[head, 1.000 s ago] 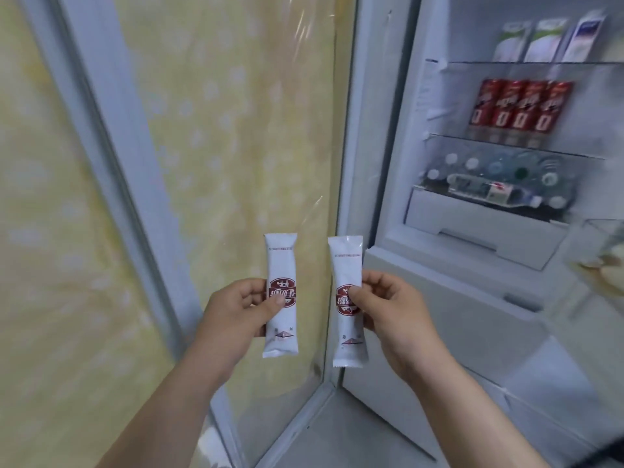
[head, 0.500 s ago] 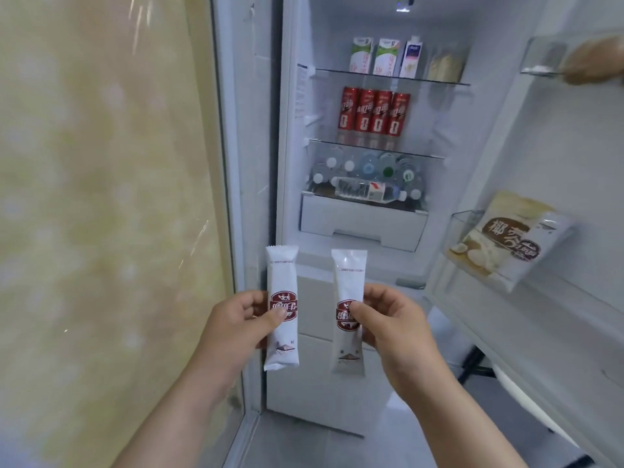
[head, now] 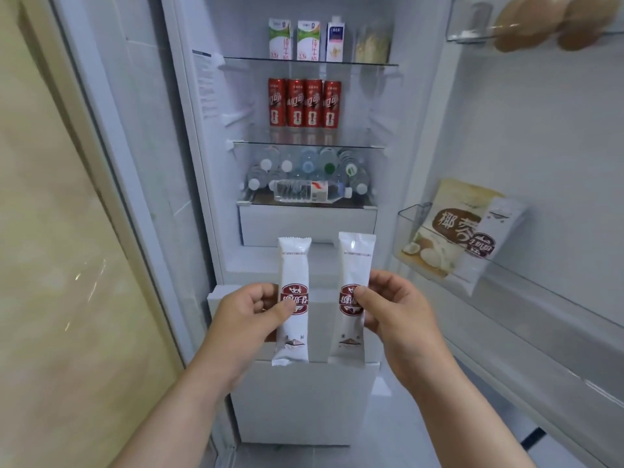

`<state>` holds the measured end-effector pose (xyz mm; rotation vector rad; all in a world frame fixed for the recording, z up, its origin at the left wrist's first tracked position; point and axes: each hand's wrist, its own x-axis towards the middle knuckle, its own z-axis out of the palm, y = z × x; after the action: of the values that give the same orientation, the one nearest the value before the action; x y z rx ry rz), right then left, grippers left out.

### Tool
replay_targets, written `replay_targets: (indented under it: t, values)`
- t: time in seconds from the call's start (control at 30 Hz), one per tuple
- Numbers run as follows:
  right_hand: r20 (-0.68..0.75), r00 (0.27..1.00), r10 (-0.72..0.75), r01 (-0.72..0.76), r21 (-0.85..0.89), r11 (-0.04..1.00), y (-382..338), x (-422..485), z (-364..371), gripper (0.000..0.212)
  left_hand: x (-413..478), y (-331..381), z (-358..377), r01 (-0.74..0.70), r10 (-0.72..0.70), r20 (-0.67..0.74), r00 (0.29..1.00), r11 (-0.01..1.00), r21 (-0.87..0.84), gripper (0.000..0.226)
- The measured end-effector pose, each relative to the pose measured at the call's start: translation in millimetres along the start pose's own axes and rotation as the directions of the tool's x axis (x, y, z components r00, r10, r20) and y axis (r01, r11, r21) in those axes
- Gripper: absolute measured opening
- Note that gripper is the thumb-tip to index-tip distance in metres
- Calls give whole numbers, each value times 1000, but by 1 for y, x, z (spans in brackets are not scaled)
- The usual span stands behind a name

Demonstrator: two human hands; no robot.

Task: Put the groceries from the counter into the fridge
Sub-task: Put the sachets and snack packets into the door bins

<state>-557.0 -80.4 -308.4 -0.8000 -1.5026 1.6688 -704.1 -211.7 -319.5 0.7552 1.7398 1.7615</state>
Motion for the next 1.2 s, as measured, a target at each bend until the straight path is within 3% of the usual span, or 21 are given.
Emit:
replay_targets:
  t: [0.63,0.73,0.83,1.2]
  values:
    - [-189,976,-109,89,-111,990,-43,72,-54,17,132,32,103,-77,104,318,942,992,-99,11]
    - [-223,965,-138,111,-129,985,-50,74,-56,16,148,44,118,-106,151,405,902,986,-131,10]
    - [-286,940,-185,152,-134,979,-63,75,-63,17,163,60,132,-140,201,478,855,977,-160,24]
    - [-612,737,-285,281,-105,954,-113,71,-98,15,186,111,200,-200,276,738,616,961,-193,19]
